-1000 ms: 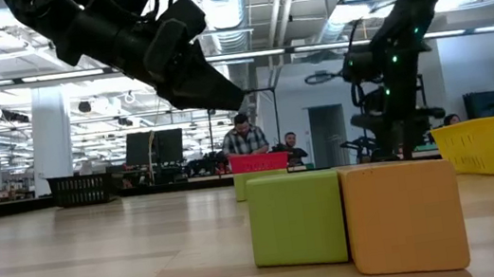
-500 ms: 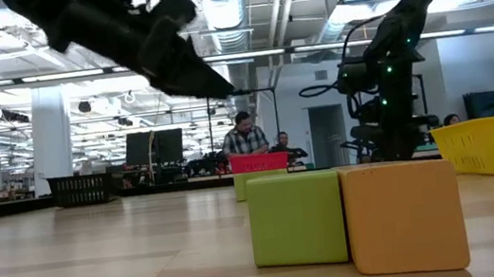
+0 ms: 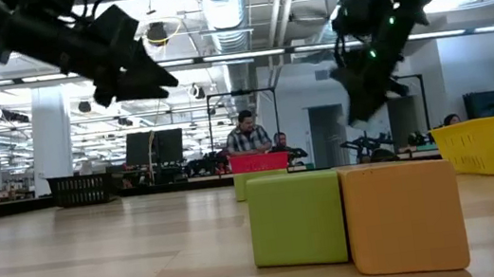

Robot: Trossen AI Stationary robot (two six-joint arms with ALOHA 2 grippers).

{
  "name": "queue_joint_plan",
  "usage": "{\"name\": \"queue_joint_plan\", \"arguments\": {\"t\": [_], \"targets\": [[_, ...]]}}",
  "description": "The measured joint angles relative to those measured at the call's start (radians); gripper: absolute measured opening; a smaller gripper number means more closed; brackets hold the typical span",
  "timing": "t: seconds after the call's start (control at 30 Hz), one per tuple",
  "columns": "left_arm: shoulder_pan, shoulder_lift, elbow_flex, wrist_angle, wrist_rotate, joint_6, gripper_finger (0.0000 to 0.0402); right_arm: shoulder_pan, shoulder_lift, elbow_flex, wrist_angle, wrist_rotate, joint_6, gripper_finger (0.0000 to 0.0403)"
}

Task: Sort & place blocks by color
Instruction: Put the blue block into the black bin

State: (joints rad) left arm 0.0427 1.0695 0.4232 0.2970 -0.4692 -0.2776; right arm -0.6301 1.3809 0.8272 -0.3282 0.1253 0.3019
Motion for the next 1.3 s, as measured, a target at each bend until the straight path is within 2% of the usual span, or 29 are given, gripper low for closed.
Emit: {"name": "queue_joint_plan", "arguments": {"t": [0.13,0.23,0.3,0.47,0.53,0.63,0.9,1.03,1.13,1.3], "targets": [[0.001,0.007,-0.062,0.177,-0.012,0.053,0.0203,0.121,-0.010,0.000,0.147,-0.007,0.002,0.0100],[0.002,0.022,-0.070,0.231,0.053,0.182,0.0199,0.203,0.032,0.000,0.273,-0.082,0.003,0.0100],[0.001,0.034,-0.070,0.252,0.161,0.294,0.0199,0.245,0.074,0.000,0.370,-0.190,0.003,0.0100],[-0.013,0.082,-0.070,0.301,0.451,0.536,0.0198,0.304,0.183,0.001,0.584,-0.573,-0.018,0.0100],[-0.031,0.107,-0.070,0.347,0.497,0.581,0.0198,0.333,0.221,0.001,0.639,-0.675,-0.019,0.0101],[-0.066,0.163,-0.070,0.427,0.510,0.642,0.0198,0.385,0.279,0.002,0.701,-0.752,-0.020,0.0113],[-0.123,0.345,0.029,0.474,0.514,0.670,0.0232,0.503,0.381,0.051,0.758,-0.785,-0.015,0.0114],[-0.138,0.419,0.089,0.466,0.596,0.675,0.0249,0.527,0.396,0.079,0.750,-0.785,-0.015,0.0116],[-0.144,0.459,0.125,0.438,0.632,0.685,0.0251,0.534,0.392,0.083,0.755,-0.785,-0.015,0.0117],[-0.142,0.494,0.153,0.424,0.622,0.693,0.0242,0.532,0.386,0.083,0.755,-0.784,-0.015,0.0117]]}}
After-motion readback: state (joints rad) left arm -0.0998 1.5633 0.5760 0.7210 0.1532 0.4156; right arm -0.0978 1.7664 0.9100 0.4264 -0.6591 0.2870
